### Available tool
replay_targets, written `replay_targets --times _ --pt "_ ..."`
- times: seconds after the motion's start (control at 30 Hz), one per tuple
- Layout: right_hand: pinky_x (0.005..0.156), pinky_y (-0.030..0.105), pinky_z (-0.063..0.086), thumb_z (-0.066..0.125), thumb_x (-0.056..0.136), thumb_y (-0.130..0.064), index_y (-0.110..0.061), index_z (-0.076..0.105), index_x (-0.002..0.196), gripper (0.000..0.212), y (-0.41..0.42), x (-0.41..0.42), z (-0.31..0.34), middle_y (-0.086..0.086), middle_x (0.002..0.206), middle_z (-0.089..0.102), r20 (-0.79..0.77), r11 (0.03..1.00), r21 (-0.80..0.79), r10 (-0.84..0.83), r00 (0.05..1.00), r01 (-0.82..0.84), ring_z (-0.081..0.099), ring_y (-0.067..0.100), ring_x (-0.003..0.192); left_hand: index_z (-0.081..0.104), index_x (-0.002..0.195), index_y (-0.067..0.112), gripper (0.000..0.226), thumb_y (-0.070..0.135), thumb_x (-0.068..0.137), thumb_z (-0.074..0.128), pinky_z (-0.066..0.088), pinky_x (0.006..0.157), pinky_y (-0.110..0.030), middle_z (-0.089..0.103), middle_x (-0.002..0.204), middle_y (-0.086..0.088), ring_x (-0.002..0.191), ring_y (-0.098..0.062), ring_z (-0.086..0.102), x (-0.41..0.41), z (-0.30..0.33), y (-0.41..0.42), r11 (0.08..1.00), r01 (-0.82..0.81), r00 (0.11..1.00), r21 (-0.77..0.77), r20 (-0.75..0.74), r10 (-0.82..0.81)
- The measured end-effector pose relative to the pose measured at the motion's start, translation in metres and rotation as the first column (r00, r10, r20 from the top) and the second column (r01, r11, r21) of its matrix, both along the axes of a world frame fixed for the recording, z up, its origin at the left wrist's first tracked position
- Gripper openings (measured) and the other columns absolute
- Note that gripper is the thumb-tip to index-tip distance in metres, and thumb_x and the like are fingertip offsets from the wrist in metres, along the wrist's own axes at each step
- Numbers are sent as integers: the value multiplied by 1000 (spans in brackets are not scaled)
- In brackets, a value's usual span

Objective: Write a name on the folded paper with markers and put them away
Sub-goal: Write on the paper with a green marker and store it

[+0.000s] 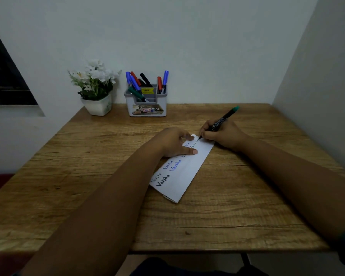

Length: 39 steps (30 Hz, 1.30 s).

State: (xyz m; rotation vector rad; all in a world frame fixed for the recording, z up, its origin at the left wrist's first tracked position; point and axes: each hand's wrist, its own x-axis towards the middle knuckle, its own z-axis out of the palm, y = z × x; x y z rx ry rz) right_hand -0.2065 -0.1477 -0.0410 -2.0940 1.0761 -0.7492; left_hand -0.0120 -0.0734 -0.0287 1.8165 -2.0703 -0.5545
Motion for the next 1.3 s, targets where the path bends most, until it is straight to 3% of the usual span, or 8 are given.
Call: replay_targets --times 0.17,0.33,0.43,0.57,0.7,0.77,1.17,1.3 --pt "75 14 45 68 85 -13 -13 73 83 5 0 0 -1 -10 85 72 27 1000 18 -14 1000 14 63 -6 80 56 133 30 60 49 78 72 31 61 -15 62 118 -2 108 -19 57 0 1 1 1000 -1 1000 4 -19 1" --pt "71 6 45 68 86 -13 -14 74 87 6 3 1 1 -9 90 73 -4 1000 -2 -13 1000 13 62 -8 81 56 133 30 61 50 78 72 32 61 -15 62 118 -2 107 -19 57 -1 2 2 1000 -5 1000 9 -9 5" --pt "73 12 45 69 84 -14 -14 73 86 5 3 0 2 -9 89 72 -19 999 0 -33 999 33 62 -3 83 56 133 30 60 49 78 72 32 61 -16 61 120 -2 108 -19 56 -1 2 2 1000 0 1000 11 -12 0" --pt "71 9 44 67 85 -12 -9 72 87 7 4 1 3 -10 85 71 -22 1000 -15 -24 999 24 61 -10 77 56 134 29 61 48 78 72 33 63 -23 61 122 -2 110 -21 56 -1 3 3 1000 4 1000 15 -9 -3" --pt "80 20 50 64 86 -11 -7 71 84 8 3 0 1 -5 86 74 38 999 1 -49 998 49 64 -3 81 55 134 29 60 48 79 72 32 66 -26 59 124 -2 112 -22 55 -1 4 3 1000 11 1000 19 8 -11" --pt "83 22 50 65 87 -11 -6 70 82 9 3 -1 1 -2 87 74 66 999 4 -52 996 52 66 4 85 57 133 28 59 47 79 72 33 67 -24 59 125 -3 112 -21 55 -1 4 3 1000 16 1000 10 -5 -16" --pt "74 15 48 65 87 -14 -4 70 85 11 3 2 1 -7 83 72 -7 998 6 -57 998 57 61 -7 74 57 133 28 60 47 78 73 30 60 -13 60 124 -3 110 -17 56 0 3 2 1000 3 999 16 -35 -3" --pt "67 20 50 63 89 -6 4 63 83 12 2 2 2 -3 72 68 262 987 144 -103 960 67 61 3 64 56 134 29 61 48 78 73 32 61 -17 60 124 -5 110 -20 56 0 2 0 1000 3 1000 32 -25 -2"
